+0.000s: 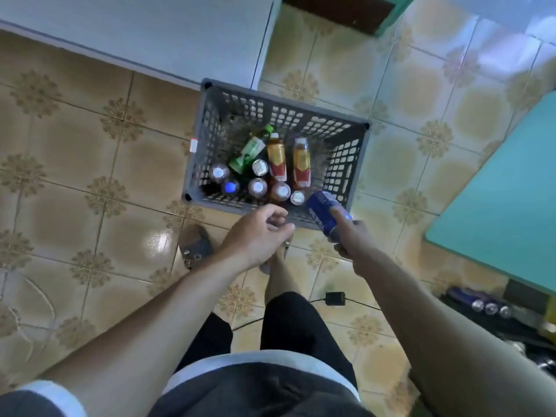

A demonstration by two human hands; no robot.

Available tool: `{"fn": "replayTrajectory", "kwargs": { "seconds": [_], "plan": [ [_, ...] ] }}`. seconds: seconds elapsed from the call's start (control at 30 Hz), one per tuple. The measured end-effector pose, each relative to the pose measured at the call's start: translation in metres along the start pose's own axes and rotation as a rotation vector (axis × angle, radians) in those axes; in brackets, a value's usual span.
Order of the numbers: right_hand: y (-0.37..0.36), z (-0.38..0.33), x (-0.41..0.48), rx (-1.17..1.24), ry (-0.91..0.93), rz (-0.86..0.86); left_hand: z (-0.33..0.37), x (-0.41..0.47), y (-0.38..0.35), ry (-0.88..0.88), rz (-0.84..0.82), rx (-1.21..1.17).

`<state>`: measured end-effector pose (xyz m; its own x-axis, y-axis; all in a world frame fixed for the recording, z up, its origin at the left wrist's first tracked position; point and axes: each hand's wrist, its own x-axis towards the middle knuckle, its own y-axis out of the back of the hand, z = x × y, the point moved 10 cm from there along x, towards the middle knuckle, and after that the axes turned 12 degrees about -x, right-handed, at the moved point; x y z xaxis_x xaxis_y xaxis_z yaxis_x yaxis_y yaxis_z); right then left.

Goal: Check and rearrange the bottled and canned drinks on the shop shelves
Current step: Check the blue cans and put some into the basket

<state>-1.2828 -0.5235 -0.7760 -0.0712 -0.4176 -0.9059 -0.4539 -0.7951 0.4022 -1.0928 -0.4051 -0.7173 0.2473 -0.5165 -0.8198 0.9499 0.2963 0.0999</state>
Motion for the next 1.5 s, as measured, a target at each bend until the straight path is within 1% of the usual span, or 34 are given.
{"fn": "replayTrajectory", "kwargs": {
  "seconds": [0.07, 0.17, 0.3, 0.37, 0.43, 0.53, 0.63, 0.67, 0.73, 0.8, 0.9, 0.97, 1.13, 1.27, 1.43, 1.5],
  "plan": [
    [-0.001, 0.009, 0.050, -0.105, -0.006, 0.040, -0.018, 0.036, -0.016, 0.052, -0.017, 0.053],
    [-0.009, 0.007, 0.129, -0.391, 0.064, 0.101, -0.045, 0.098, -0.034, 0.089, -0.021, 0.128],
    [-0.028, -0.025, 0.171, -0.855, 0.236, 0.165, -0.060, 0.144, -0.038, 0.089, -0.006, 0.198],
    [-0.044, -0.030, 0.199, -0.984, 0.302, 0.142, -0.069, 0.168, -0.045, 0.092, -0.008, 0.235],
    [-0.060, -0.028, 0.223, -1.030, 0.313, 0.119, -0.078, 0.187, -0.053, 0.086, -0.018, 0.271],
    [-0.079, -0.019, 0.255, -1.009, 0.322, 0.083, -0.085, 0.205, -0.056, 0.067, -0.005, 0.329],
    [-0.090, -0.007, 0.279, -1.235, 0.335, 0.151, -0.094, 0.214, -0.055, 0.069, -0.017, 0.382],
    [-0.092, -0.004, 0.284, -1.263, 0.325, 0.172, -0.097, 0.215, -0.054, 0.074, -0.024, 0.395],
    [-0.097, 0.000, 0.291, -1.254, 0.303, 0.174, -0.102, 0.212, -0.050, 0.088, -0.028, 0.404],
    [-0.094, 0.001, 0.292, -1.162, 0.275, 0.175, -0.105, 0.206, -0.046, 0.100, -0.032, 0.412],
    [-0.085, 0.002, 0.274, -1.042, 0.240, 0.153, -0.102, 0.188, -0.036, 0.118, -0.043, 0.413],
    [-0.078, -0.001, 0.254, -1.009, 0.233, 0.136, -0.095, 0.170, -0.028, 0.113, -0.059, 0.431],
    [-0.067, -0.041, 0.174, -1.008, 0.326, 0.142, -0.066, 0.108, 0.011, 0.068, -0.041, 0.472],
    [-0.064, -0.093, 0.076, -0.983, 0.413, 0.191, -0.029, 0.038, 0.060, -0.014, 0.022, 0.451],
    [-0.066, -0.175, -0.086, -0.917, 0.560, 0.287, 0.010, -0.077, 0.148, -0.142, 0.131, 0.369],
    [-0.068, -0.200, -0.151, -0.878, 0.575, 0.332, 0.016, -0.127, 0.187, -0.163, 0.155, 0.359]
  ]
}}
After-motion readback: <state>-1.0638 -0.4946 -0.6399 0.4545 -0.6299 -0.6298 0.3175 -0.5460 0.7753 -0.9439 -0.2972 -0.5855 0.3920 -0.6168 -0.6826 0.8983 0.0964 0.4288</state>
